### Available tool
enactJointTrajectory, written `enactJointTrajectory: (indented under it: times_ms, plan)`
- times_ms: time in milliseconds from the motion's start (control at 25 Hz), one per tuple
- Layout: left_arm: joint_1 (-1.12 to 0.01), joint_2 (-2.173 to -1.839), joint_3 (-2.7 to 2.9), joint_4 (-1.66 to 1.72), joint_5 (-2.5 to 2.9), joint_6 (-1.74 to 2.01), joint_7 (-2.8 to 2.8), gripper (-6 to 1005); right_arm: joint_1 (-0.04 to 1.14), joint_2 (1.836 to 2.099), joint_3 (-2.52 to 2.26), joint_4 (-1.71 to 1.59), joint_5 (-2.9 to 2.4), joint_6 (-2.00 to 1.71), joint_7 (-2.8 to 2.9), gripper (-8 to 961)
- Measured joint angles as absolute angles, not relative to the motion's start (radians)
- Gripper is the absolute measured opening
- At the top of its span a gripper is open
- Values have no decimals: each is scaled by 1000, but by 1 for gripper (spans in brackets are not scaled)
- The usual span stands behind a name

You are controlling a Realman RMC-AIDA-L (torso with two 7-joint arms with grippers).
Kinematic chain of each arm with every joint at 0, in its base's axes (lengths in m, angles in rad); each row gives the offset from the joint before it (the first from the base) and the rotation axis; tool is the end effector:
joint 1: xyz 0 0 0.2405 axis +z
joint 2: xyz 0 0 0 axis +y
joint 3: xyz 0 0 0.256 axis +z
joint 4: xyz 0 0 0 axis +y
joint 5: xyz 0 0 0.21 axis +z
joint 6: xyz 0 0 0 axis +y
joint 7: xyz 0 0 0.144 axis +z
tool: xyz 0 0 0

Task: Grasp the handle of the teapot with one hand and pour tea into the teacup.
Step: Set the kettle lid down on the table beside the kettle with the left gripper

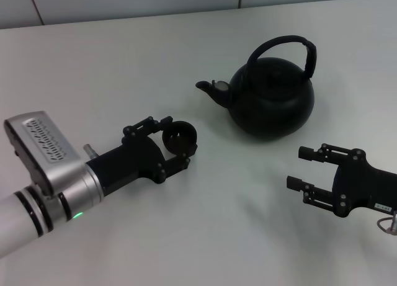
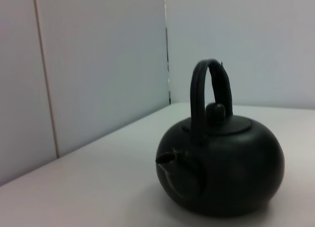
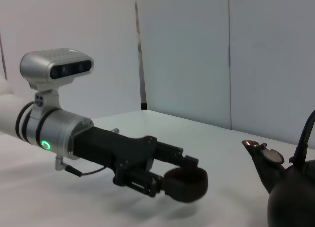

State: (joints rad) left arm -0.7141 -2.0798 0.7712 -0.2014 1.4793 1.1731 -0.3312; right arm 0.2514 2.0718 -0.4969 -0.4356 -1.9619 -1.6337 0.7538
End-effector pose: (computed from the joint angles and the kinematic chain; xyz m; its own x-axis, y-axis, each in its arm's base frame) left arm -0.2543 0.3078 -0.1186 0.8608 0.0556 0.5060 0.3066 -0.8501 -0.4282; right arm 0.3436 0.2261 -0.0095 0.8077 -0.1299 -0.5750 -0.4072 -0.8282 -0.3849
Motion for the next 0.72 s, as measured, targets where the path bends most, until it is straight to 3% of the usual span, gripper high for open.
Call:
enactJointTrajectory:
  times_ms: [720]
  plan:
    - [-706,-2080,483,-250,1752,1043,-251,688,240,2072,-497,-449,-1962,-1634,755,607]
